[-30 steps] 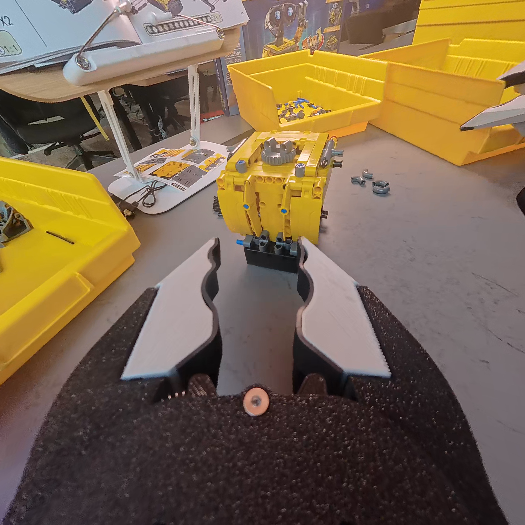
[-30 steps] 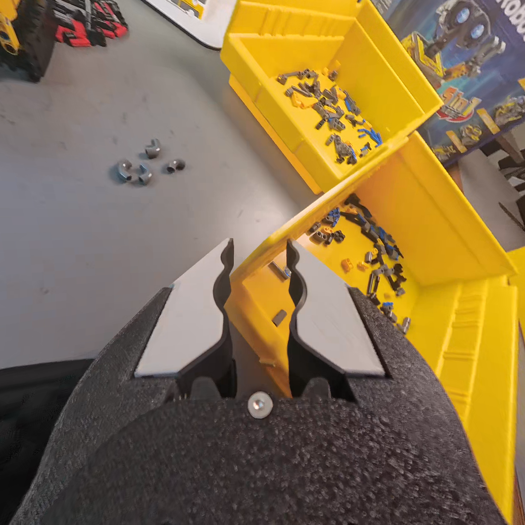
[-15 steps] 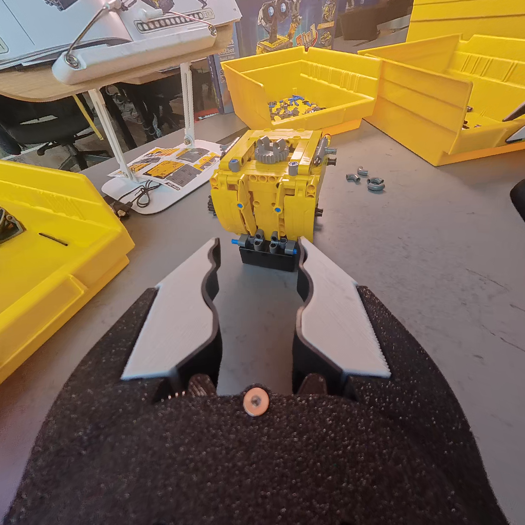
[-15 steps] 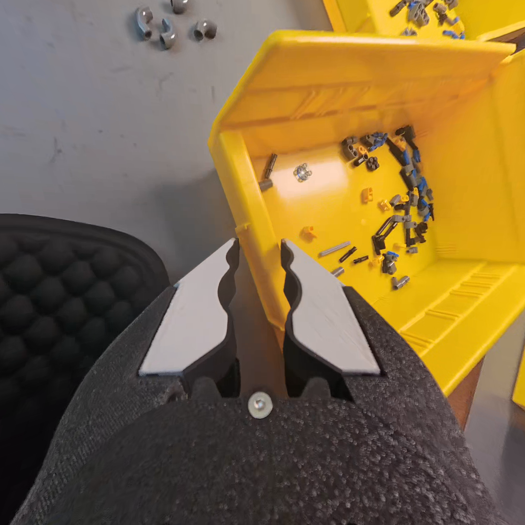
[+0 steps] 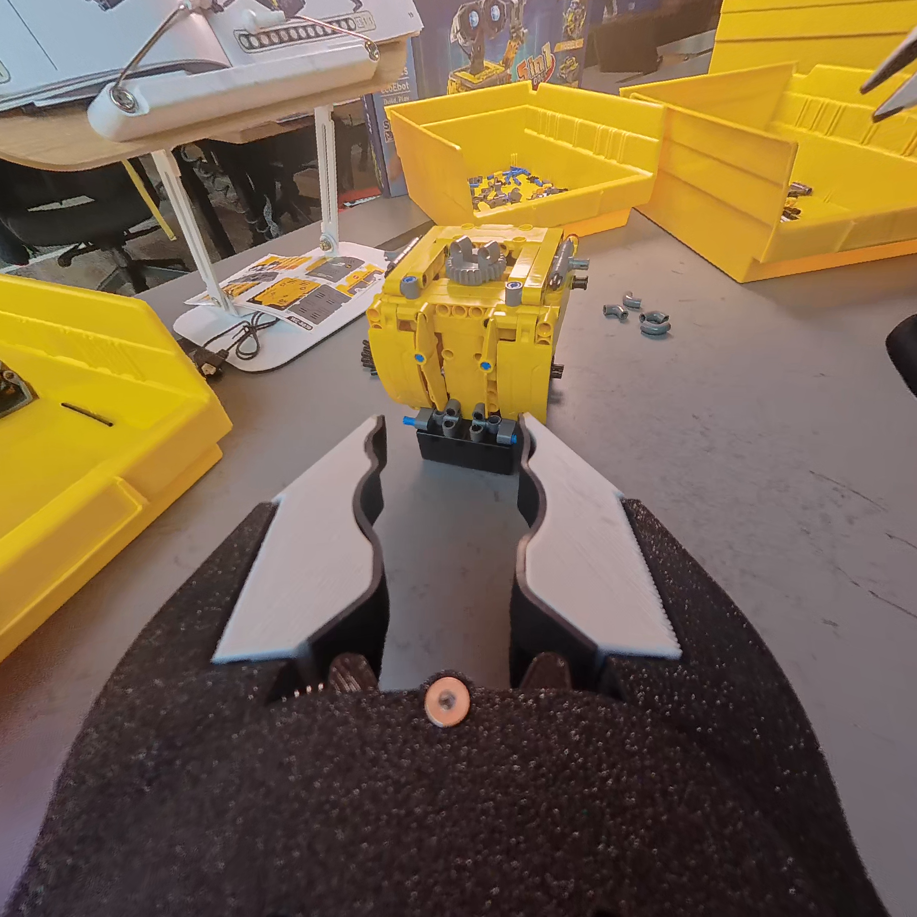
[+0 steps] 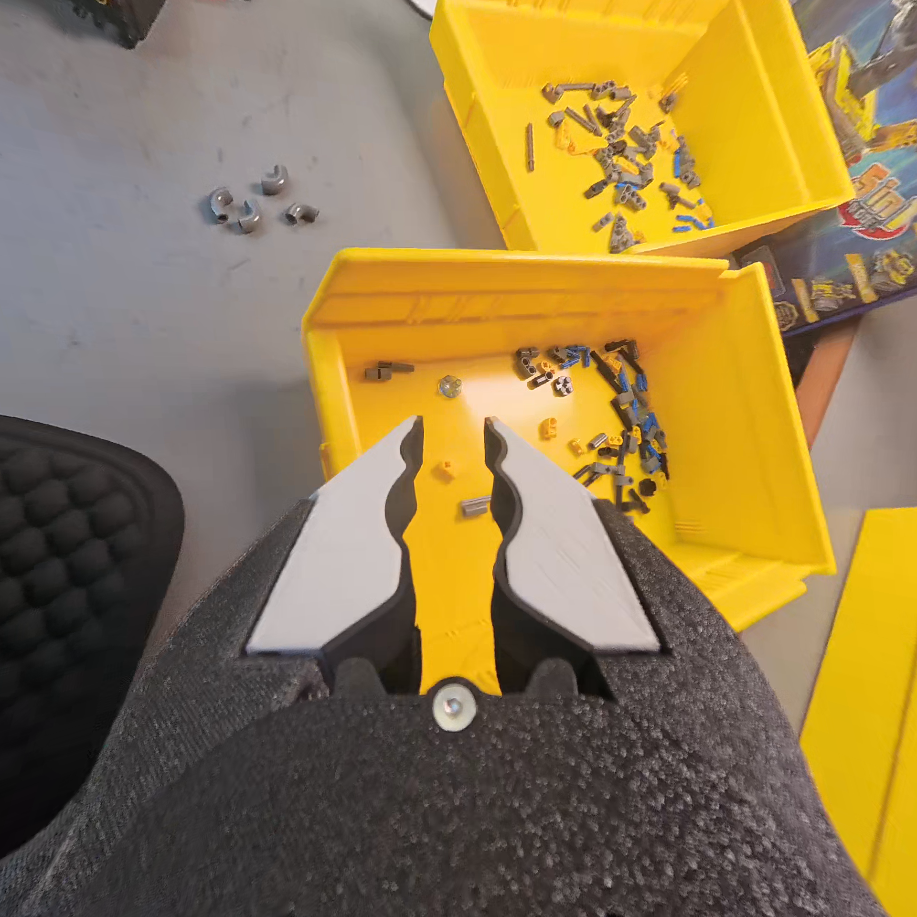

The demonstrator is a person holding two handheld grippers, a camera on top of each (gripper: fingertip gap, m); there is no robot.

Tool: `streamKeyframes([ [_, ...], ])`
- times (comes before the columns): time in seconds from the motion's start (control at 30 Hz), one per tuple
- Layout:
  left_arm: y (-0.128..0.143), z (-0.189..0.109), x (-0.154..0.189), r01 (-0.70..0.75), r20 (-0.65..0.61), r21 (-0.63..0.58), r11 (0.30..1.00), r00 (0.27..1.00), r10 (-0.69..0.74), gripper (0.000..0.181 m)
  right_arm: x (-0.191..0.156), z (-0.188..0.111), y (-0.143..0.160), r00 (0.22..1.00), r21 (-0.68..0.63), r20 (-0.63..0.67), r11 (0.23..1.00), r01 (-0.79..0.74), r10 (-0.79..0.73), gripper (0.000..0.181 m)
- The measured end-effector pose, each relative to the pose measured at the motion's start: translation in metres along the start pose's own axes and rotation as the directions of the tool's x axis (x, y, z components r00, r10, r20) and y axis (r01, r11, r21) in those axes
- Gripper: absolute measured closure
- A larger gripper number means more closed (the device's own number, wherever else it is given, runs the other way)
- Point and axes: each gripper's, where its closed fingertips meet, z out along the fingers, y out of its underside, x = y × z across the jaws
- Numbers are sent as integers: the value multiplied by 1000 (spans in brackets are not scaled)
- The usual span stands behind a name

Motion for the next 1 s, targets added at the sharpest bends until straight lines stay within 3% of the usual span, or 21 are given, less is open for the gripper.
streamKeyframes([
  [0.07,0,1,2,-4,-5,0,1000,1000,4,130,2,21,-1,993,-46,119,999,18,-13,157],
  [0.2,1,1,2,-18,9,-7,1000,1000,18,130,-27,73,10,939,-165,339,986,6,52,148],
  [0.37,2,0,-5,22,18,-4,1000,1000,-22,130,-44,102,24,914,-233,396,972,10,85,150],
  [0.63,2,2,-7,58,3,-5,998,998,-58,130,-48,106,22,921,-229,375,973,-17,104,160],
  [0.77,1,2,-7,58,1,-2,998,998,-58,131,-37,104,30,945,-222,318,975,-1,73,181],
  [1.0,2,2,-5,46,0,-6,999,999,-46,131,-9,77,24,965,-163,245,985,-59,98,181],
])
